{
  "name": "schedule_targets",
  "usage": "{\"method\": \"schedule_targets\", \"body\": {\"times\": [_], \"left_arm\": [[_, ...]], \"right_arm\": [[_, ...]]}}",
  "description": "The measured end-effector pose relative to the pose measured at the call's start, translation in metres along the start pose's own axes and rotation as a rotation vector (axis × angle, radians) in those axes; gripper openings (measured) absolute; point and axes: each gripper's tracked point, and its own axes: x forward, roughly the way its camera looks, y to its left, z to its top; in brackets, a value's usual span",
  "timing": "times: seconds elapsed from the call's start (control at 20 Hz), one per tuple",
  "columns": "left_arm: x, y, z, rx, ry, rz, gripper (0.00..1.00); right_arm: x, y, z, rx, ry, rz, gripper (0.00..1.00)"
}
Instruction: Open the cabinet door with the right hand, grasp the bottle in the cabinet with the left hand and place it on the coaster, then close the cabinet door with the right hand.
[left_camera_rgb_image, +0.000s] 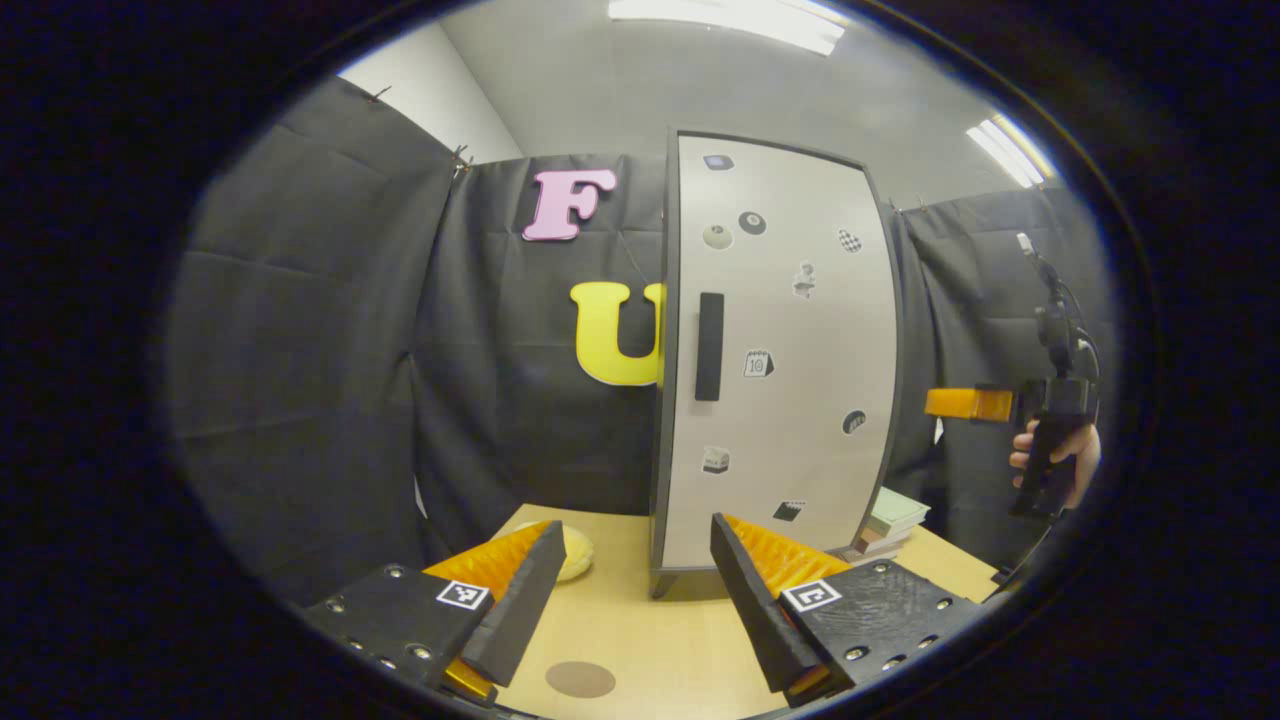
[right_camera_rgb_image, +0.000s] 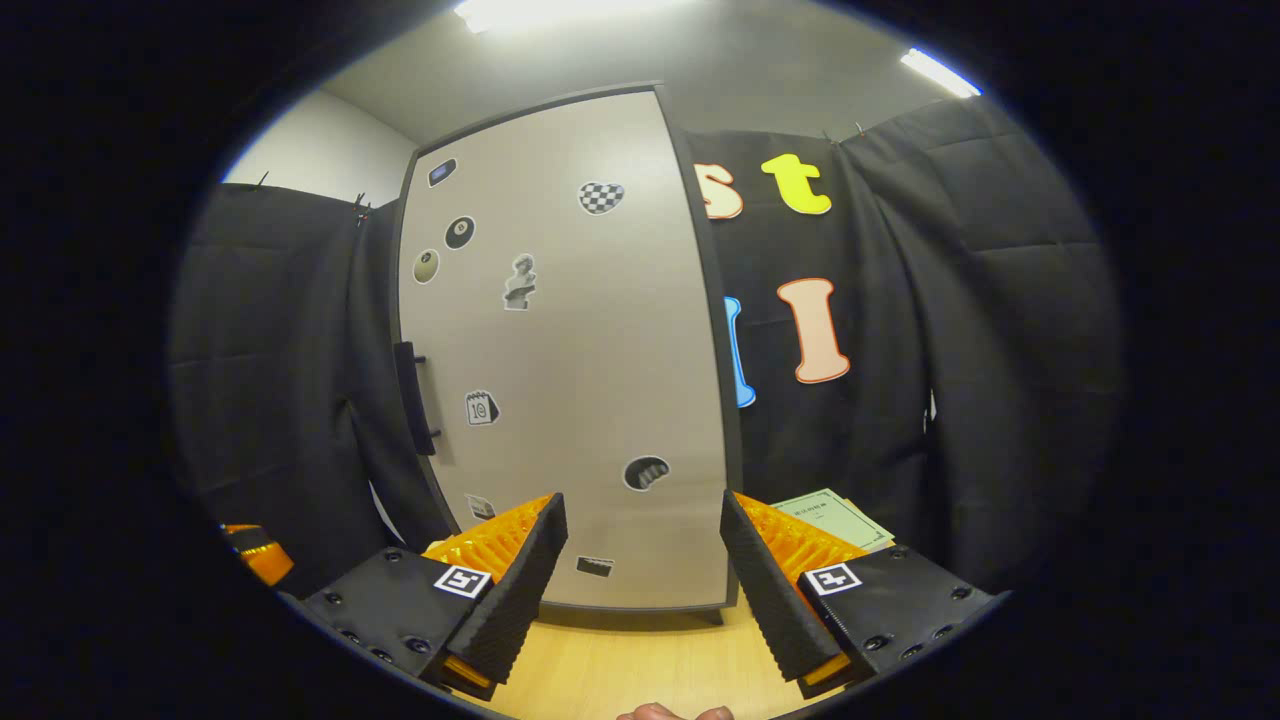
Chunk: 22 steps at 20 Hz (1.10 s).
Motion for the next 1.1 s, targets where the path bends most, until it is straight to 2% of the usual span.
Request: {"method": "schedule_targets", "body": {"times": [0.15, 0.2, 0.25, 0.4, 0.45, 0.5, 0.65, 0.7, 0.8, 0.95, 1.0, 1.1], "left_arm": [[0.002, 0.013, -0.011, -0.035, 0.011, -0.011, 0.93], [0.002, 0.018, -0.014, -0.051, 0.013, -0.013, 0.9], [0.004, 0.022, -0.018, -0.067, 0.016, -0.014, 0.9], [0.005, 0.042, -0.025, -0.087, 0.019, 0.002, 0.87], [0.005, 0.048, -0.026, -0.09, 0.018, 0.011, 0.9], [0.004, 0.055, -0.027, -0.096, 0.018, 0.017, 0.87], [0.005, 0.073, -0.039, -0.118, 0.036, 0.03, 0.87], [0.006, 0.079, -0.043, -0.124, 0.043, 0.038, 0.87], [0.006, 0.092, -0.05, -0.134, 0.054, 0.051, 0.9], [0.008, 0.108, -0.059, -0.143, 0.068, 0.079, 0.87], [0.008, 0.114, -0.062, -0.151, 0.073, 0.088, 0.9], [0.004, 0.124, -0.069, -0.174, 0.076, 0.1, 0.9]], "right_arm": [[0.024, 0.041, 0.029, -0.005, -0.032, 0.038, 0.98], [0.033, 0.056, 0.038, -0.003, -0.038, 0.055, 0.98], [0.04, 0.07, 0.045, 0.001, -0.044, 0.07, 0.93], [0.061, 0.108, 0.061, 0.01, -0.059, 0.097, 0.93], [0.068, 0.12, 0.064, 0.01, -0.059, 0.105, 0.98], [0.074, 0.132, 0.067, 0.013, -0.055, 0.114, 0.93], [0.093, 0.164, 0.068, 0.028, -0.035, 0.141, 0.93], [0.099, 0.173, 0.07, 0.03, -0.032, 0.146, 0.98], [0.11, 0.191, 0.068, 0.026, -0.025, 0.149, 0.98], [0.128, 0.212, 0.056, 0.011, 0.003, 0.149, 0.98], [0.133, 0.218, 0.051, 0.008, 0.017, 0.147, 0.98], [0.141, 0.223, 0.044, -0.01, 0.03, 0.127, 0.98]]}}
